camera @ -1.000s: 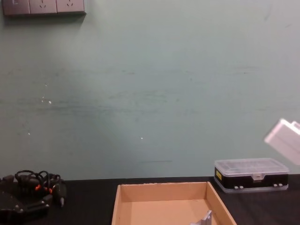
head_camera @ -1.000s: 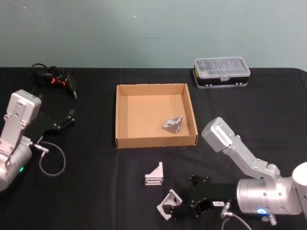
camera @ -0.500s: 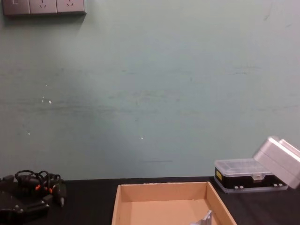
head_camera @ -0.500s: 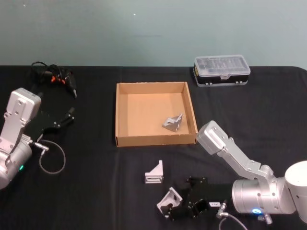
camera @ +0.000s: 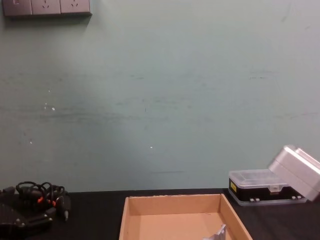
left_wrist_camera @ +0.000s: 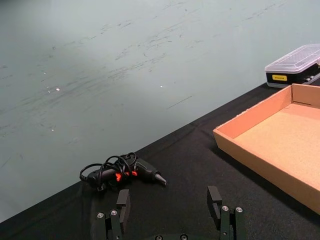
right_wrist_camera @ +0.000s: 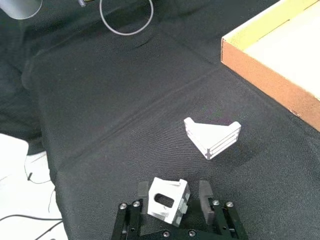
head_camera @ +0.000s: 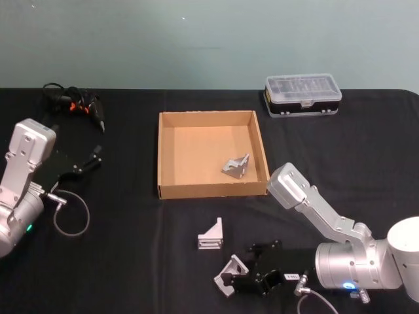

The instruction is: Use one hand to pick up the angle iron from the table and place it into the box.

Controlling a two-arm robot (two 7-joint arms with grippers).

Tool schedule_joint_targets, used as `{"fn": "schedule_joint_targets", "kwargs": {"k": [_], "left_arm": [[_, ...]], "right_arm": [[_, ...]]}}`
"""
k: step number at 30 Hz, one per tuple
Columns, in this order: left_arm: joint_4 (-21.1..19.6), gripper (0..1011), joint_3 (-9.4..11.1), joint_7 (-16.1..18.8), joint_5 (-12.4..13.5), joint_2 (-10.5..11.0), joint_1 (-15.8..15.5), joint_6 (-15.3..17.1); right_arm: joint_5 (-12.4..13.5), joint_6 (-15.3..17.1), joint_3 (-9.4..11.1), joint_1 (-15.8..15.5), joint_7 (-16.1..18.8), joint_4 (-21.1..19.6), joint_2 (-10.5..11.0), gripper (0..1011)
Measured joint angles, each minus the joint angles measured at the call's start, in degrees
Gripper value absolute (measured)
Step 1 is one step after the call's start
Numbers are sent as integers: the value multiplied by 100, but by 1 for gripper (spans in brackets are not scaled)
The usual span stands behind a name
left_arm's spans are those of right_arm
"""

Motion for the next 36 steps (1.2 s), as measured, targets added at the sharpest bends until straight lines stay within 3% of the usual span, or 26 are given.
{"fn": "schedule_joint_targets", "kwargs": {"k": [2,4,6,16,26,33,36], "left_arm": [[0,1011,0,0,0,0,0,0],[0,1011,0,0,0,0,0,0],[0,1011,0,0,0,0,0,0],[0,1011,0,0,0,0,0,0],[0,1011,0,0,0,0,0,0],[0,1011,0,0,0,0,0,0],[0,1012,0,0,0,0,0,0]], "right_arm": [[2,-6,-16,13,9,5,2,585],[6,-13,-34,26,25,8,5,567],[12,-20,-63,47,35,18,7,461],[10,-27,-153,104,64,42,11,151],[-45,-43,-197,118,47,-37,61,127],[-30,-133,64,62,-113,-347,198,127],[-3,-194,297,71,-242,-533,279,127]]}}
